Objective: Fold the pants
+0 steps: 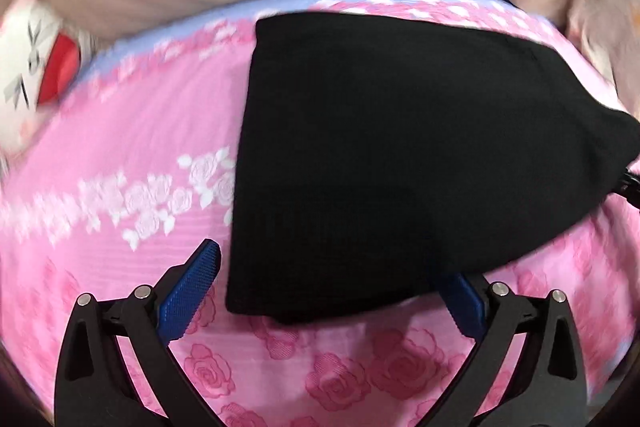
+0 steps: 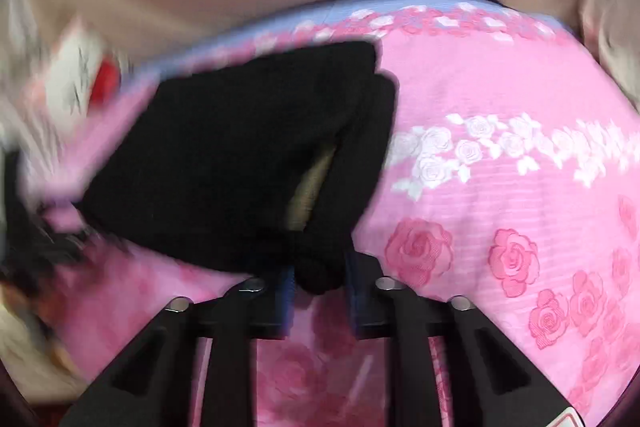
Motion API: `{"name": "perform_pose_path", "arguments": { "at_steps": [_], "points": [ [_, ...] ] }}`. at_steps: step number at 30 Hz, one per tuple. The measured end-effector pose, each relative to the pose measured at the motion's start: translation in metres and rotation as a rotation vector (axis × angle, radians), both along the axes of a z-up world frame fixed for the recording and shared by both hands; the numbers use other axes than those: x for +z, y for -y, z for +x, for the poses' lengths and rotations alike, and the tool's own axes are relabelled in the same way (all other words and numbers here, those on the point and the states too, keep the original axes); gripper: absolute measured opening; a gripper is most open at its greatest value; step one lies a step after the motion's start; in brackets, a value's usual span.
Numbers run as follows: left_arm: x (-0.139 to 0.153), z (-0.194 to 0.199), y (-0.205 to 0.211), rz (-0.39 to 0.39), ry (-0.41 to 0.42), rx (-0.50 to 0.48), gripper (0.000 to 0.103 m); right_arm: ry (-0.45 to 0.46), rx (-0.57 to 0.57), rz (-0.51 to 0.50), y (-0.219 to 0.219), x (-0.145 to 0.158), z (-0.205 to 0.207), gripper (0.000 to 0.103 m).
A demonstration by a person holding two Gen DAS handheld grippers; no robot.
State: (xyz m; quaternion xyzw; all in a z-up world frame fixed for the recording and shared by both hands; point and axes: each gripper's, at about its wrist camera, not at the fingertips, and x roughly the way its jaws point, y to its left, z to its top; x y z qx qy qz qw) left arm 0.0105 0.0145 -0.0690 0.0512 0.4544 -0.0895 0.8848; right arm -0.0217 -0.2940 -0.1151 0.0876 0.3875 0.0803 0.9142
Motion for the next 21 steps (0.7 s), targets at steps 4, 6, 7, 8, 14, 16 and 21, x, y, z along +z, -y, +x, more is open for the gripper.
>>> {"name": "perform_pose_path", "arguments": {
  "at_steps": [4,6,7,8,14,16,21],
  "points": [
    [0.012,-0.016,-0.008,0.051,0.092,-0.036,0.098,0.024,-0.068,0.047,0.018,0.006,-0.012,0.010],
    [0.005,-0.025,-0.009,0.085,0.082,-0.112,0.098,-0.022,-0.083,0.080,0.028,-0.019,-0.009,0.011],
    [0.006,-0.029,-0.012,0.082,0.085,-0.136,0.098,-0.047,-0.069,0.089,0.027,-0.014,-0.011,0.017],
    [0.012,-0.037,-0.018,0.058,0.101,-0.161,0.098,-0.064,-0.065,0.086,0.029,-0.008,-0.016,0.024],
    [0.051,-0.033,-0.059,-0.249,0.103,-0.133,0.098,0.110,-0.030,0.285,0.058,0.040,-0.049,0.086],
    [0.043,-0.004,-0.056,-0.294,0.045,-0.086,0.098,0.108,-0.022,0.415,0.066,0.040,-0.035,0.086],
    [0.001,0.044,-0.035,-0.330,-0.157,0.029,0.098,-0.068,-0.094,0.358,0.055,0.008,0.022,0.086]
  ]
}}
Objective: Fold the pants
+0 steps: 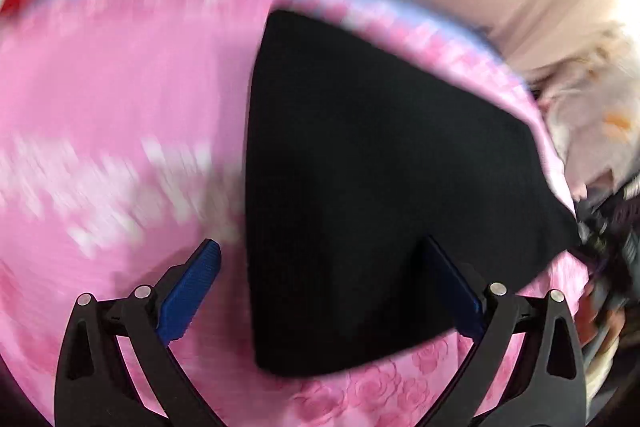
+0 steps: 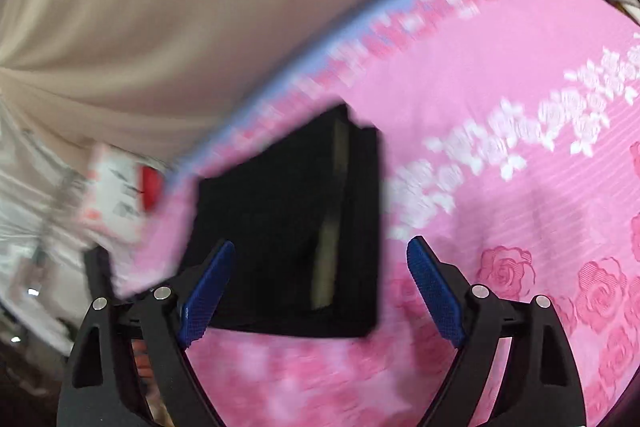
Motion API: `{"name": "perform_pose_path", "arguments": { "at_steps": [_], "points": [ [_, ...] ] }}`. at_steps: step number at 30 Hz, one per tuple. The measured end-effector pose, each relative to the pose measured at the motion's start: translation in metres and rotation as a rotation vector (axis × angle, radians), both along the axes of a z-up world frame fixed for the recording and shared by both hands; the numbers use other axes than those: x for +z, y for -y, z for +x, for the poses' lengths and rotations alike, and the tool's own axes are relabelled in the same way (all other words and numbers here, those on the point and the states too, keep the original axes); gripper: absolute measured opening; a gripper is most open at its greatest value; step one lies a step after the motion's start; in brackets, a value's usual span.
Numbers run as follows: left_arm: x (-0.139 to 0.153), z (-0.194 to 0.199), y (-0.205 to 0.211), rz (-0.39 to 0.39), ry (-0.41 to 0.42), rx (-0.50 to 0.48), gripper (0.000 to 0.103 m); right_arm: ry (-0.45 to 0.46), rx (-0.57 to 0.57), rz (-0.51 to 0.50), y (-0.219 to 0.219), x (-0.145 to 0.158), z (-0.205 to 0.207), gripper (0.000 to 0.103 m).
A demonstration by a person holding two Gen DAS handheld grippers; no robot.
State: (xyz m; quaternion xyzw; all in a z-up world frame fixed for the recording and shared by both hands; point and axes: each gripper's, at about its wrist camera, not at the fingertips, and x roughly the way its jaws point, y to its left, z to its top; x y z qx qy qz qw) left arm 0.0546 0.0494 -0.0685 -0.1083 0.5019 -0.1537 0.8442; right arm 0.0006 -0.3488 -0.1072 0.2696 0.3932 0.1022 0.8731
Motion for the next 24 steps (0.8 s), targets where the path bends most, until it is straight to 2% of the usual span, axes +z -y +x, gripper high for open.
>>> {"name": "perform_pose_path", "arguments": {
  "at_steps": [1,2,3,4,5,6,7,9,12,14,16,17,18,19,21,22,23,24],
  "points": [
    [0.001,0.001,0.003,0.002,0.005,-0.001,0.097,-0.037,-0.006,0.001,-0.002,-0.008,0.004,0.086],
    [-0.002,0.004,0.006,-0.016,-0.032,-0.020,0.096,-0.055,-0.017,0.023,-0.003,-0.016,0.006,0.088],
    [-0.002,0.004,0.008,-0.019,-0.029,-0.009,0.090,-0.010,-0.022,0.021,-0.009,-0.014,0.003,0.085],
    [-0.002,0.003,0.009,-0.034,-0.027,-0.015,0.075,-0.022,0.036,0.053,-0.016,-0.017,0.005,0.056],
    [-0.001,0.003,0.010,-0.032,-0.028,-0.013,0.060,-0.031,0.048,0.072,-0.022,-0.019,0.006,0.047],
    [0.000,0.004,0.009,-0.075,-0.038,-0.028,0.050,-0.020,0.035,0.050,-0.026,-0.018,0.003,0.038],
    [0.004,0.001,0.007,-0.101,-0.047,-0.024,0.040,-0.006,0.046,0.022,-0.030,-0.011,0.002,0.036],
    [0.021,-0.007,-0.006,-0.139,-0.020,-0.004,0.020,0.038,0.065,0.077,-0.027,0.009,-0.007,0.032],
    [0.046,-0.036,-0.022,-0.196,0.012,-0.077,0.019,0.085,0.118,0.059,-0.031,0.037,-0.033,0.031],
    [0.042,-0.053,-0.021,-0.182,-0.024,-0.107,0.020,0.067,0.125,0.023,-0.029,0.038,-0.051,0.031],
    [0.014,-0.070,-0.017,-0.176,-0.113,-0.121,0.020,-0.001,0.102,0.028,-0.023,0.017,-0.064,0.032],
    [0.002,-0.078,-0.018,-0.177,-0.130,-0.115,0.023,-0.044,0.089,0.011,-0.021,0.001,-0.067,0.035],
    [-0.006,-0.084,-0.020,-0.184,-0.111,-0.097,0.025,-0.086,0.072,-0.006,-0.018,-0.020,-0.071,0.047],
    [-0.004,-0.087,-0.023,-0.198,-0.092,-0.086,0.029,-0.092,0.060,0.026,-0.012,-0.031,-0.073,0.050],
    [0.007,-0.089,-0.029,-0.208,-0.083,-0.068,0.031,-0.076,0.018,0.091,0.000,-0.030,-0.083,0.053],
    [0.020,-0.089,-0.034,-0.199,-0.057,-0.058,0.030,-0.040,-0.014,0.065,0.003,-0.017,-0.088,0.053],
    [0.032,-0.088,-0.035,-0.180,-0.025,-0.054,0.030,0.043,-0.035,-0.011,0.001,0.004,-0.094,0.050],
    [0.048,-0.086,-0.036,-0.127,0.036,-0.036,0.031,0.120,-0.036,-0.088,-0.005,0.027,-0.097,0.039]
  ]
}}
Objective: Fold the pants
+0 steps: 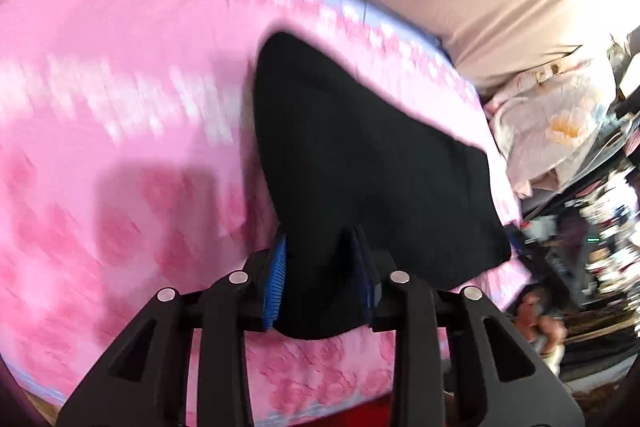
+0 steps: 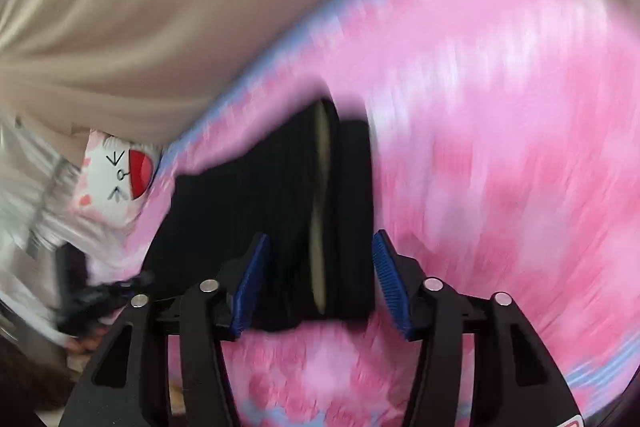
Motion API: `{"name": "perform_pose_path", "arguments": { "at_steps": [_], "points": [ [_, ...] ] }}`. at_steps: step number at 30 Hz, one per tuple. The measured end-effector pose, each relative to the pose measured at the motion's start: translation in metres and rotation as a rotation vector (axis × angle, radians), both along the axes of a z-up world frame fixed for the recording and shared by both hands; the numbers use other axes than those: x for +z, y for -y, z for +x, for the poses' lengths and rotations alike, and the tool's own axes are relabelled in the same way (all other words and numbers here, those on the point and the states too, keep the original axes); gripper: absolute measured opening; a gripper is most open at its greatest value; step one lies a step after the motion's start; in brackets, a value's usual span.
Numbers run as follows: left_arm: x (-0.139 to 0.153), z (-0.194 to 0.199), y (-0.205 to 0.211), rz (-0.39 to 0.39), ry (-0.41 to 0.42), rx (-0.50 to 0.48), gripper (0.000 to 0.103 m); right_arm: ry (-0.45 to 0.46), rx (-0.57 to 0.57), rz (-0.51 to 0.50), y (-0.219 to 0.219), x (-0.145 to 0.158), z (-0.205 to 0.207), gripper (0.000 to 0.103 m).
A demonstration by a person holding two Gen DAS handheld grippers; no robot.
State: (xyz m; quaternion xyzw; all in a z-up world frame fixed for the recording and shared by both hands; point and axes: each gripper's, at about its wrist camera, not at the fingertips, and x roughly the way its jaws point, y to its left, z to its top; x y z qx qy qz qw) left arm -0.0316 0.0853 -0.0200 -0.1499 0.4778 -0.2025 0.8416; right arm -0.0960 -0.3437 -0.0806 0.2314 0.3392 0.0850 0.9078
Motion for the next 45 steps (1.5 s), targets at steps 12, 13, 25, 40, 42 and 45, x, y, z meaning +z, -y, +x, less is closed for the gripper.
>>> {"name": "perform_pose_path", "arguments": {
  "at_steps": [12,13,25,40,42,45],
  "points": [
    [0.037,0.019,-0.041,0.281,0.210,0.391,0.086,0.011,0.437,-0.299,-0.229,0.019,0.149,0.025],
    [0.033,0.018,-0.049,0.294,0.206,0.406,0.087,-0.017,0.463,-0.285,-0.243,0.007,0.159,0.025],
    [0.027,0.010,-0.047,0.291,0.250,0.355,0.097,0.036,0.534,-0.262,-0.298,0.000,0.152,0.023],
    [-0.009,0.054,0.065,0.370,0.230,0.138,0.098,-0.140,0.032,-0.119,-0.043,-0.028,0.142,0.000],
    [-0.025,0.066,0.079,0.450,0.215,0.133,0.098,-0.127,0.017,0.050,-0.025,-0.027,0.135,0.000],
    [-0.031,0.068,0.079,0.434,0.211,0.160,0.098,-0.009,0.079,-0.071,-0.051,0.009,0.106,0.005]
  ]
}}
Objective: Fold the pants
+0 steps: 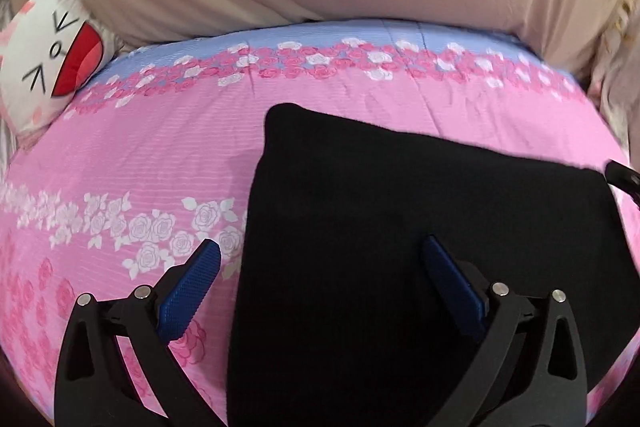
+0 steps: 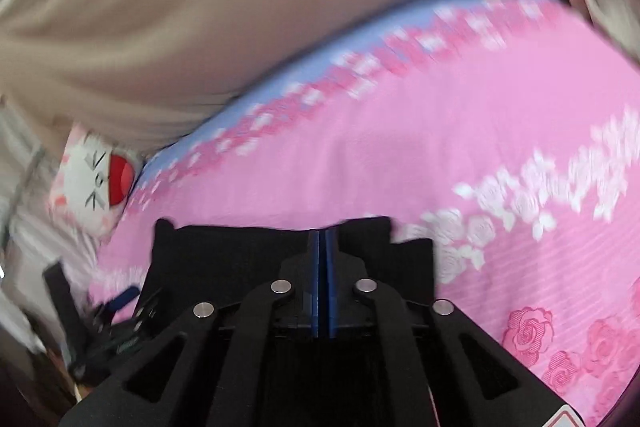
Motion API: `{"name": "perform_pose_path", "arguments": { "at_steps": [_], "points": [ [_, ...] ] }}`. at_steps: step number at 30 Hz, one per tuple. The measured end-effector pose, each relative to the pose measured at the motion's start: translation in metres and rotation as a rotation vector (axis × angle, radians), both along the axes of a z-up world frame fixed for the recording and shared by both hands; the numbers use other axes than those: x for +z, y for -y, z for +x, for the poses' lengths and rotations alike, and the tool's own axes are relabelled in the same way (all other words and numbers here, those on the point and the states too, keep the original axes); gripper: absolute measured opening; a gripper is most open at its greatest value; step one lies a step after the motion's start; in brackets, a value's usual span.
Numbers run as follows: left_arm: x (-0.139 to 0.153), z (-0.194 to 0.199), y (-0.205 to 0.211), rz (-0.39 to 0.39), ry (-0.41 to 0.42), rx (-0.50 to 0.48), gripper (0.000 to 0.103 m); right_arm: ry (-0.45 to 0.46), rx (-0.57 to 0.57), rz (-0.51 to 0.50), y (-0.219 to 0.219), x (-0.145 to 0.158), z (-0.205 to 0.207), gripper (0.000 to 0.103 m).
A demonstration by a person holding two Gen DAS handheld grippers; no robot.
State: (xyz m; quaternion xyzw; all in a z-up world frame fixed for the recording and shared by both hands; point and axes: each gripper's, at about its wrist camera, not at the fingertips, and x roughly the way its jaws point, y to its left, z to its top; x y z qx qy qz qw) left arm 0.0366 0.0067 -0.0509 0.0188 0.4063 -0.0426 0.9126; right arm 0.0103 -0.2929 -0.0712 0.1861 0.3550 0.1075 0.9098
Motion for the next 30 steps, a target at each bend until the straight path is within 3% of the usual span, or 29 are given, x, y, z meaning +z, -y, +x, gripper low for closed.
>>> {"name": "perform_pose_path", "arguments": {
  "at_steps": [2,4,7,8,10,11,13,15,18,24,30],
  "points": [
    [-0.002,0.003,-0.003,-0.026,-0.021,0.000,0.098,-0.014,0.060,-0.041,-0.018,0.000,-0.001,0.005],
    [-0.004,0.006,-0.008,-0.067,-0.043,0.001,0.098,-0.083,0.040,-0.156,-0.027,-0.021,0.016,0.000],
    [0.003,0.002,-0.012,-0.079,-0.063,0.000,0.098,-0.087,0.020,-0.050,-0.010,-0.023,0.013,0.000],
    [0.005,-0.001,-0.014,-0.074,-0.065,-0.003,0.098,-0.074,0.003,-0.054,-0.009,-0.016,0.006,0.013],
    [0.009,-0.008,-0.017,-0.056,-0.068,0.000,0.098,-0.019,-0.019,-0.119,-0.010,0.003,-0.017,0.018],
    [0.010,-0.011,-0.019,-0.051,-0.068,0.001,0.098,-0.018,-0.010,-0.118,-0.008,0.004,-0.024,0.018],
    [0.009,-0.016,-0.022,-0.041,-0.083,-0.002,0.098,-0.027,-0.012,-0.074,0.000,0.006,-0.041,0.028],
    [0.006,-0.021,-0.026,-0.046,-0.098,0.001,0.098,-0.046,-0.039,-0.073,0.013,0.001,-0.056,0.061],
    [0.005,-0.028,-0.033,-0.084,-0.122,-0.004,0.098,-0.047,-0.065,-0.118,0.019,-0.005,-0.071,0.075],
    [0.001,-0.038,-0.044,-0.161,-0.192,-0.034,0.098,-0.137,-0.015,-0.029,0.027,-0.034,-0.079,0.075],
    [-0.023,-0.044,-0.055,-0.333,-0.358,-0.151,0.098,-0.196,0.028,0.049,0.030,-0.055,-0.078,0.076]
  ]
}}
